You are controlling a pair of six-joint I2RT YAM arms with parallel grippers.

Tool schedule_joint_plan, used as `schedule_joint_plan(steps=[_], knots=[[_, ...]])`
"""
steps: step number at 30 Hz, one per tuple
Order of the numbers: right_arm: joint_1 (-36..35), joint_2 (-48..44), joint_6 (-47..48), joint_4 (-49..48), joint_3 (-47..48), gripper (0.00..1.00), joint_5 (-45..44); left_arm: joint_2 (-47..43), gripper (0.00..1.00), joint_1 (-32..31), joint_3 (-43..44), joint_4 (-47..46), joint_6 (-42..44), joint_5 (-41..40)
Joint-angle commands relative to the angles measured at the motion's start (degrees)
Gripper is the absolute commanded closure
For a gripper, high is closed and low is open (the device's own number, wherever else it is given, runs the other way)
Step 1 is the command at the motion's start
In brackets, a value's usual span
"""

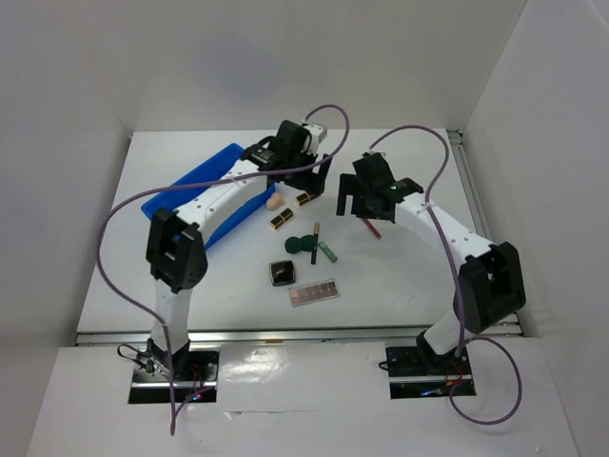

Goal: Organize the makeup

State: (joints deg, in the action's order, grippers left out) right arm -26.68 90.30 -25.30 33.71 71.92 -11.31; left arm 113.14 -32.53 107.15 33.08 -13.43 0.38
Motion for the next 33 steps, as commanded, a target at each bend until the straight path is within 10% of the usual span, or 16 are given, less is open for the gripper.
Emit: schedule_joint_plan(steps=[1, 7, 28, 33], knots=[[1.0, -6.2, -0.6, -1.0, -2.0, 0.00, 2.3, 8.8, 0.05, 0.6, 8.3, 2.4, 0.3, 1.9], [3.3, -12.7, -0.6, 0.6, -3.7, 0.00, 3.7, 24.2, 0.05, 0.6, 27.0, 10.0, 1.2, -0.6], [3.9, -19.6, -3.5, 3.4, -5.5, 0.00, 4.2, 33.1, 0.11, 1.9, 23.5, 3.1, 2.6, -3.3], [3.9, -19.6, -3.5, 3.4, -6.6, 0.00, 4.2, 31.7, 0.45, 1.9, 21.8, 3.1, 2.6, -2.6]])
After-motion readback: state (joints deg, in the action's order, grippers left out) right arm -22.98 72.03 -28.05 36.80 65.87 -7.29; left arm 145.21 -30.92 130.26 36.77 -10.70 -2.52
